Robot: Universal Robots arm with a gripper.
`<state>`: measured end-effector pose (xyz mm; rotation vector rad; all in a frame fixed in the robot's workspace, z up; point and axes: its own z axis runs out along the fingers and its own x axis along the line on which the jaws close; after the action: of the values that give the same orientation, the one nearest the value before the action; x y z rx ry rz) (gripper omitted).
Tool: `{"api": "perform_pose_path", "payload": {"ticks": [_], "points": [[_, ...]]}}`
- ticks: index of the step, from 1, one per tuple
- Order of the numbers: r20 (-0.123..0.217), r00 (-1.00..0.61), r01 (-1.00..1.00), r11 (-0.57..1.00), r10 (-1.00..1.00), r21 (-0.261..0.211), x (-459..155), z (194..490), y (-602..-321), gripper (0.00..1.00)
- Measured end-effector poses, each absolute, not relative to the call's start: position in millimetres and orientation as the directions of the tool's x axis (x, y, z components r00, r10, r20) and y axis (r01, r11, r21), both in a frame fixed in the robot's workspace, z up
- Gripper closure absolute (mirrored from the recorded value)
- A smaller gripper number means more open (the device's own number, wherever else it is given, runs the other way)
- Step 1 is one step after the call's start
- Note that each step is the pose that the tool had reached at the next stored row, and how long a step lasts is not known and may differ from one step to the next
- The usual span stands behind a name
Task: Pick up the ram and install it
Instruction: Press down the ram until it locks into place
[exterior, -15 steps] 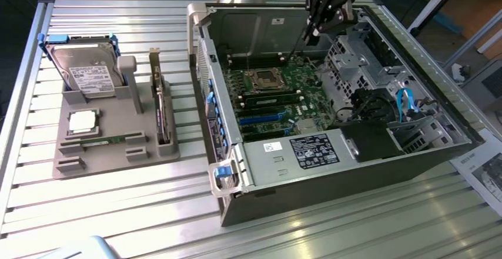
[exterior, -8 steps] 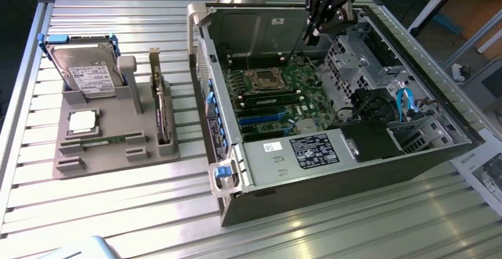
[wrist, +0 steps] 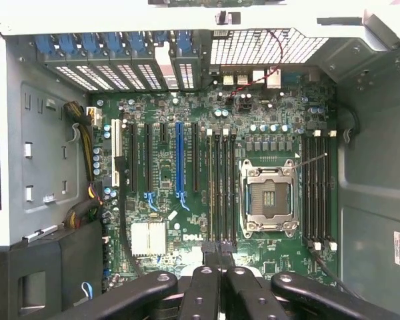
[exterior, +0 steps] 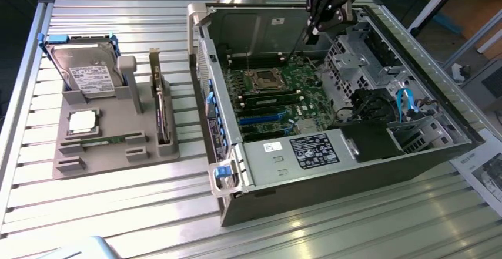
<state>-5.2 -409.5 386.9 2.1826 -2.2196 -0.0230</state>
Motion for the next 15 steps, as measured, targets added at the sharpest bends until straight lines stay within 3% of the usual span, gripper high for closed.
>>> {"api": "perform_pose_path", "payload": {"ticks": [3, 5, 15], "points": [[0.006, -0.017, -0.999, 0.017, -1.000, 0.031, -5.2, 387.0, -409.5, 0.90], [-0.015, -0.017, -0.999, 0.016, -1.000, 0.031, -5.1, 387.0, -409.7, 0.90], [-0.016, -0.013, -1.000, 0.013, -1.000, 0.017, -6.9, 386.4, -409.7, 0.90]]}}
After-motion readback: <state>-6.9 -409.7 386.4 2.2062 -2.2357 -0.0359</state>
